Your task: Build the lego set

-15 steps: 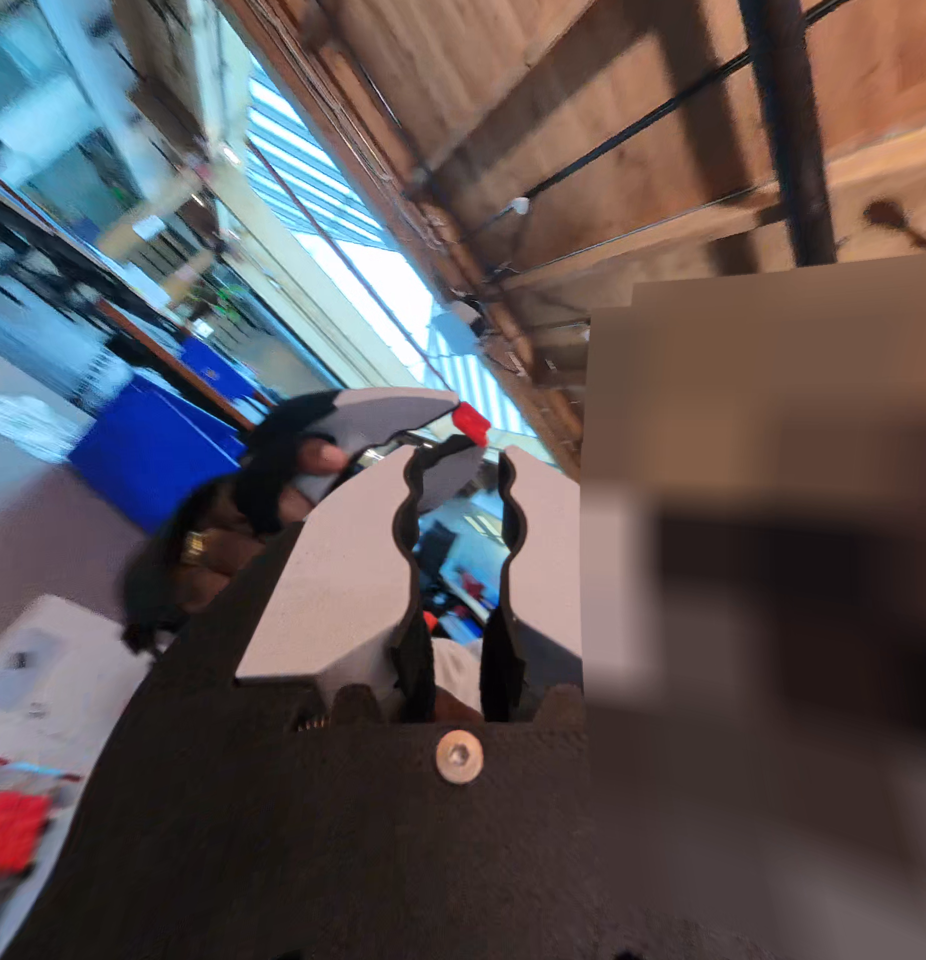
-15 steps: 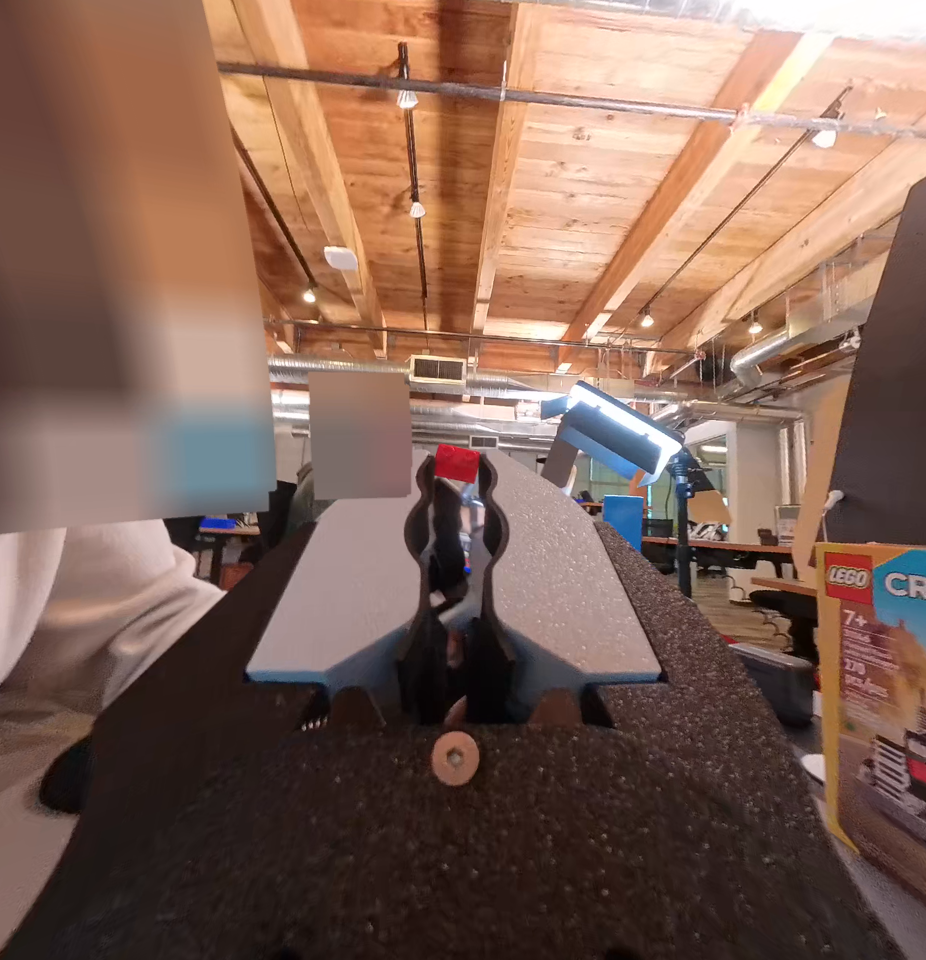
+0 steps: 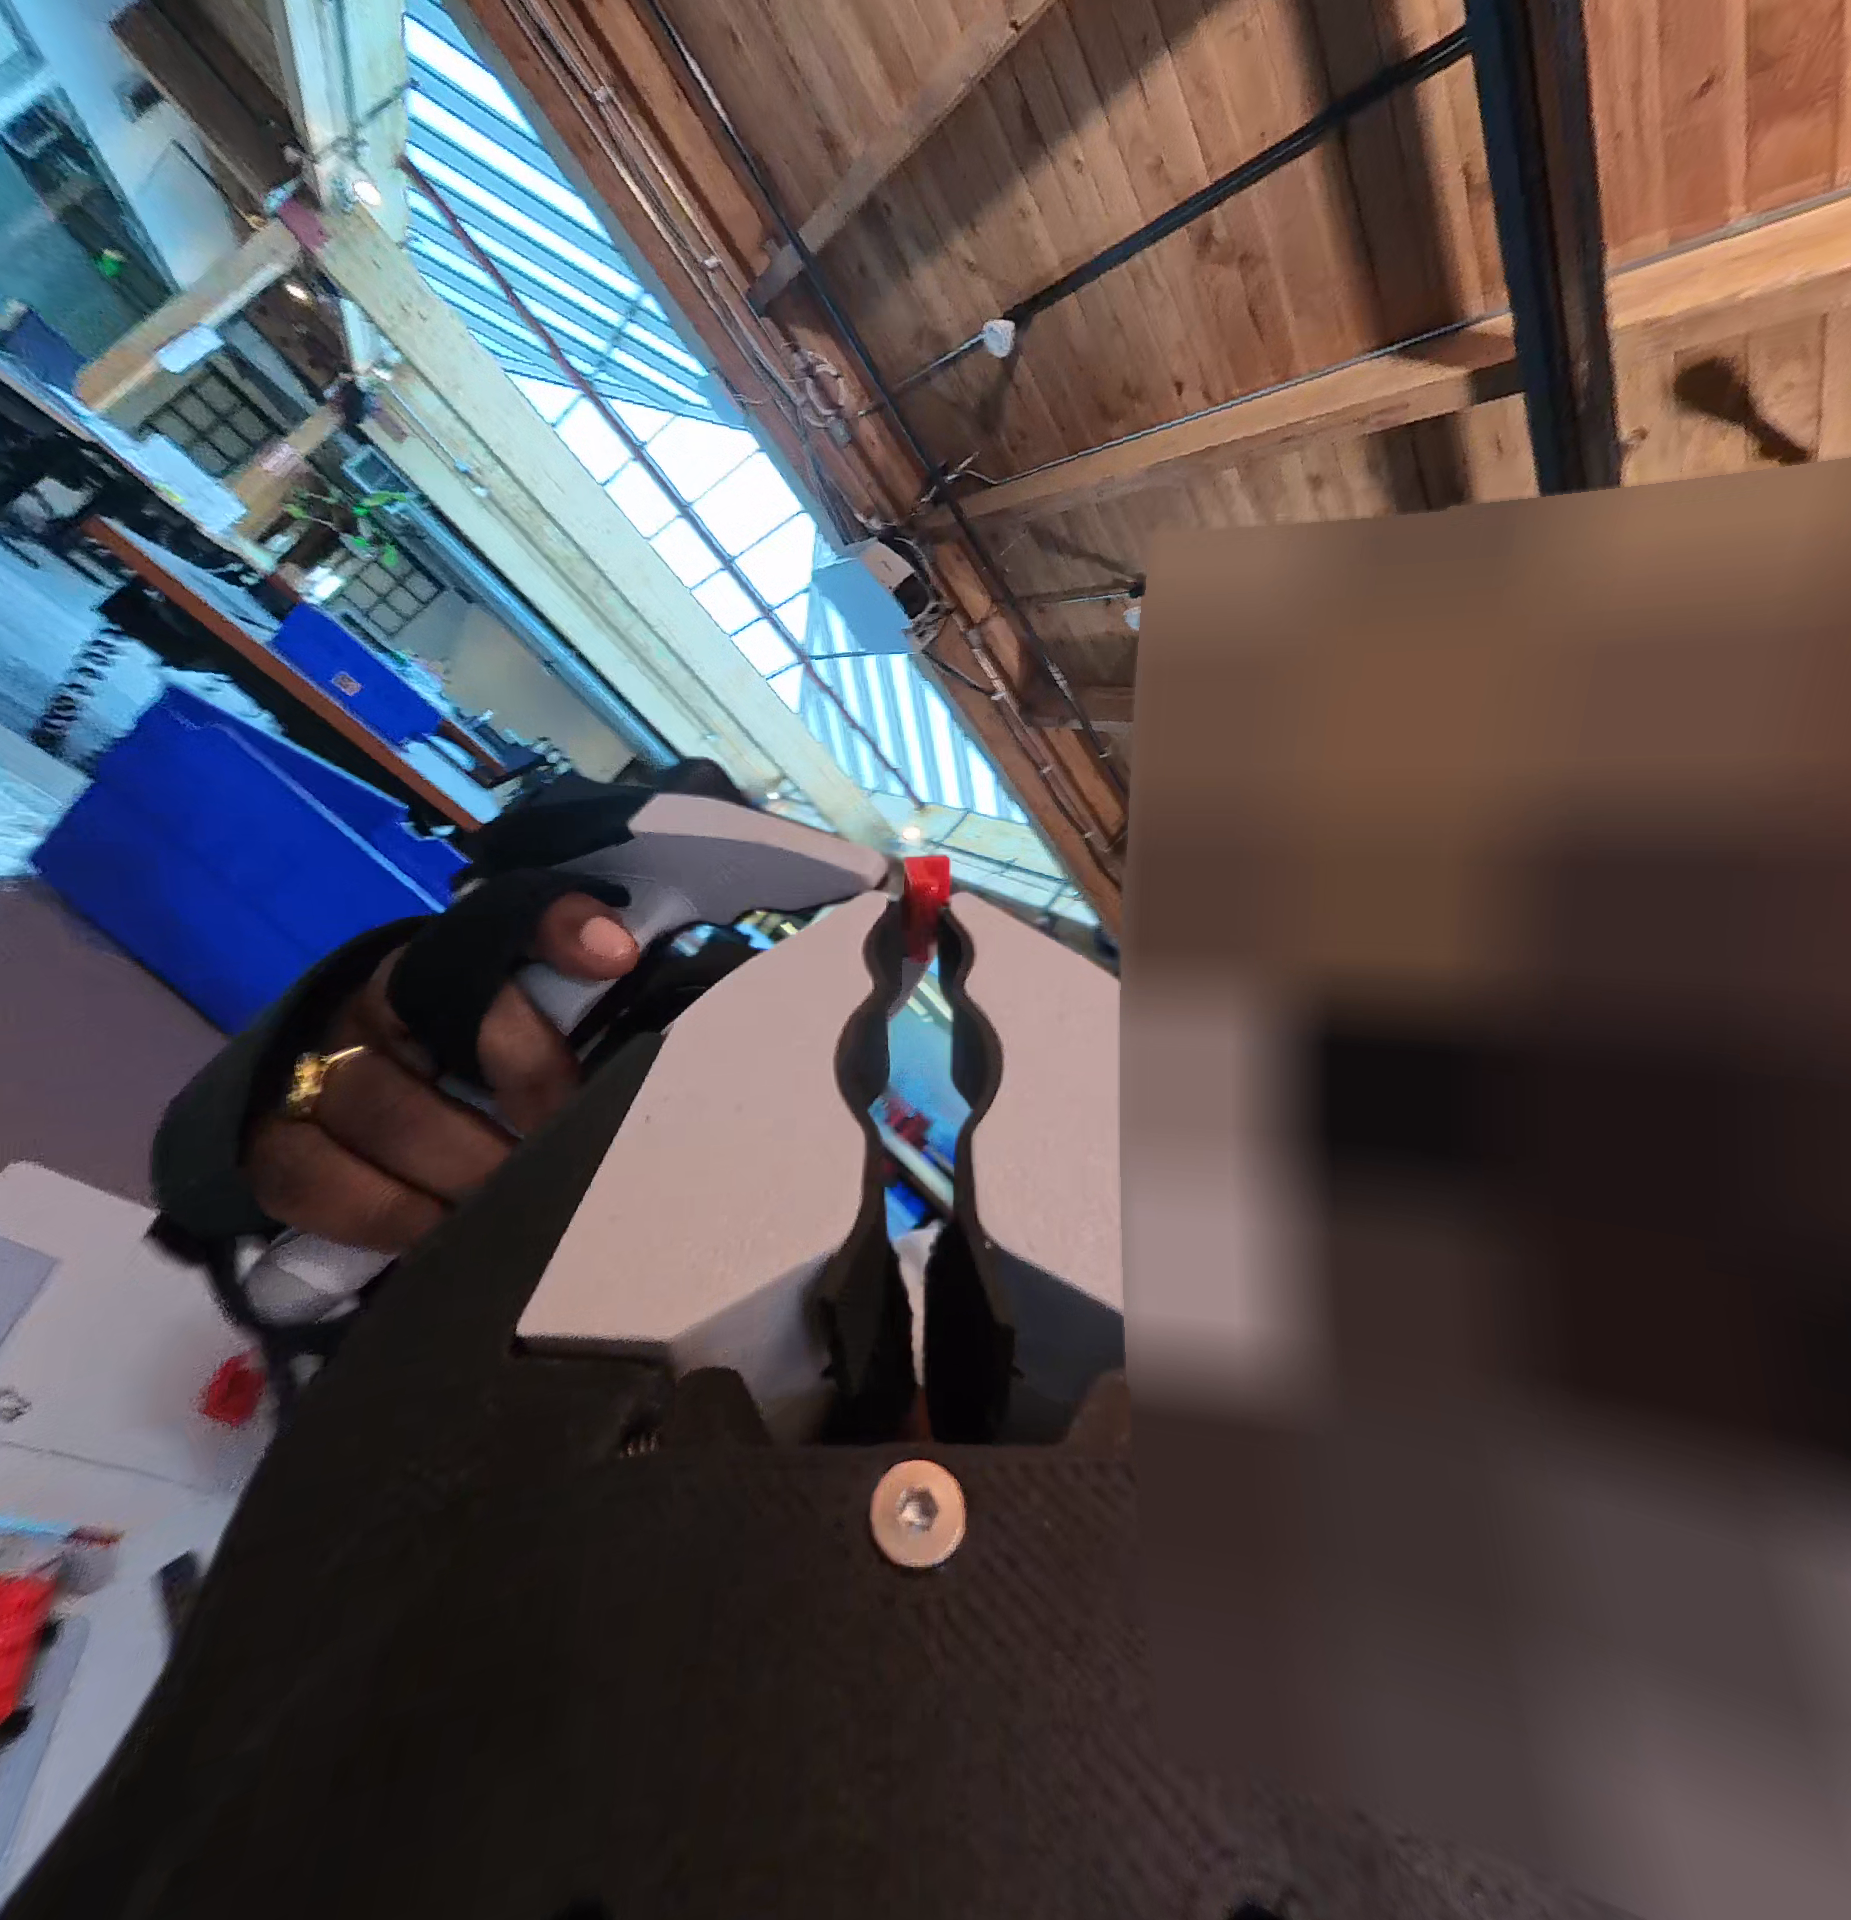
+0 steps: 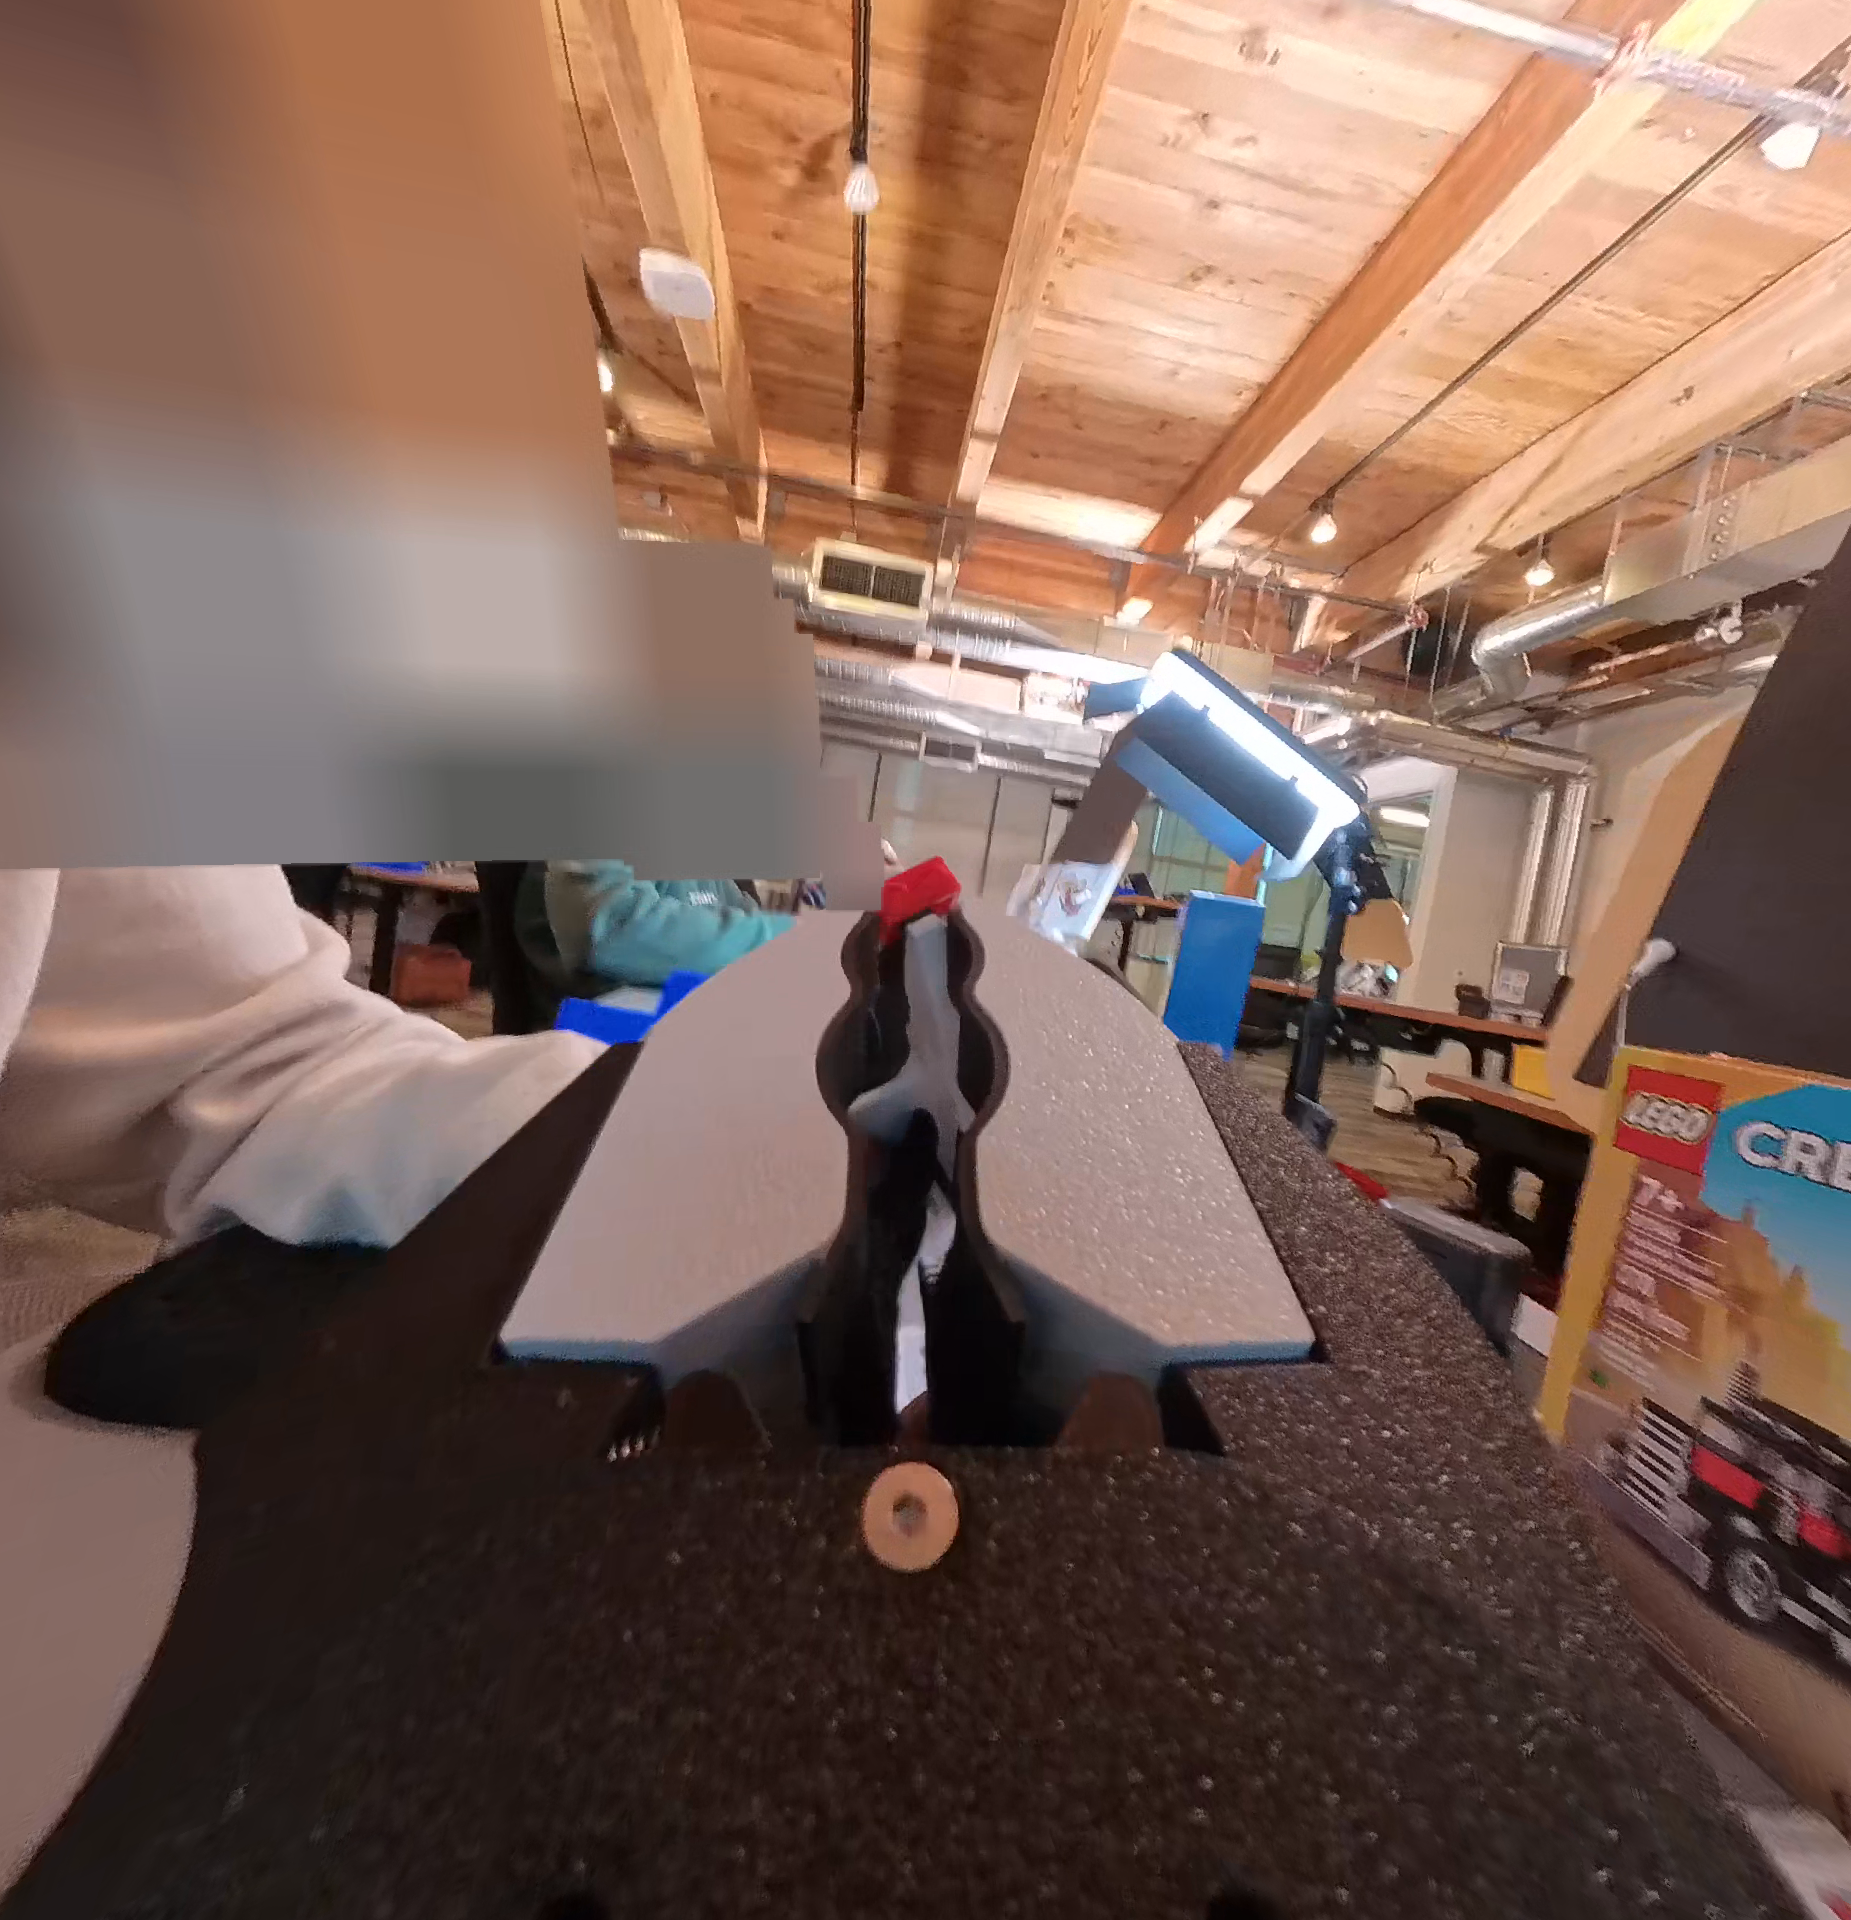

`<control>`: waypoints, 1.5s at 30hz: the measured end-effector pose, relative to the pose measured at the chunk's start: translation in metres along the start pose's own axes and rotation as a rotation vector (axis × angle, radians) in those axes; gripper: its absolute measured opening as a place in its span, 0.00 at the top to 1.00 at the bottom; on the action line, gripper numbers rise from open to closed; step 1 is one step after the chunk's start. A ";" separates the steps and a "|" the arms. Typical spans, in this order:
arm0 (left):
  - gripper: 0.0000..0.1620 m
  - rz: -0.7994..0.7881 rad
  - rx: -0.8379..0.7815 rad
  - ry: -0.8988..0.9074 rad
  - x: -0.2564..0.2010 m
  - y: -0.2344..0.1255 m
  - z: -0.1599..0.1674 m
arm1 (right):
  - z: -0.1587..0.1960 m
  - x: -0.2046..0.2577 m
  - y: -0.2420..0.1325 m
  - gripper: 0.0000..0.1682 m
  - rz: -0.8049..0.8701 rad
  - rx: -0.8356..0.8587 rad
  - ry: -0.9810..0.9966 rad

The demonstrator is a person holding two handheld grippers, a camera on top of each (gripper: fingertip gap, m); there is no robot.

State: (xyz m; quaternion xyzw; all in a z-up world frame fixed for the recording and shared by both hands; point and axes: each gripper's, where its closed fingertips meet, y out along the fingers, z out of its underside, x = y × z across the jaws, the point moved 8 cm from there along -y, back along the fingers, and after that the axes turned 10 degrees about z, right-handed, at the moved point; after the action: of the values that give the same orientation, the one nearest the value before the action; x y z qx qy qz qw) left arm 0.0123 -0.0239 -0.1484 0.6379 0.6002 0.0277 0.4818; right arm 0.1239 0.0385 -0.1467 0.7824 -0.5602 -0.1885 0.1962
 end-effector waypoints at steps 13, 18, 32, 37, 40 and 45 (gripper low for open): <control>0.96 -0.902 0.722 0.127 -0.004 -0.071 0.003 | 0.024 -0.010 -0.023 0.89 0.114 1.040 0.030; 0.96 -1.065 0.963 0.065 0.009 -0.086 0.018 | 0.045 -0.004 -0.020 0.90 0.068 1.124 0.028; 0.96 -1.000 1.165 0.044 0.019 -0.081 0.002 | 0.076 -0.007 -0.040 0.75 0.020 1.435 -0.067; 0.96 -0.963 1.122 0.061 0.014 -0.077 -0.002 | 0.089 -0.003 -0.033 0.89 -0.108 1.530 -0.079; 0.96 -0.970 1.148 0.058 0.016 -0.077 0.000 | 0.086 0.009 -0.029 0.89 -0.370 1.533 -0.097; 0.96 -0.942 1.173 0.031 0.024 -0.075 0.008 | 0.070 0.006 -0.034 0.69 -0.397 1.627 -0.270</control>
State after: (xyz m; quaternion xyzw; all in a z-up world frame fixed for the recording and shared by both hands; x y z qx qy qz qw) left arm -0.0314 -0.0236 -0.2137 0.4653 0.7326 -0.4966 0.0152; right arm 0.1170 0.0366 -0.2242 0.7344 -0.3921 0.1503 -0.5332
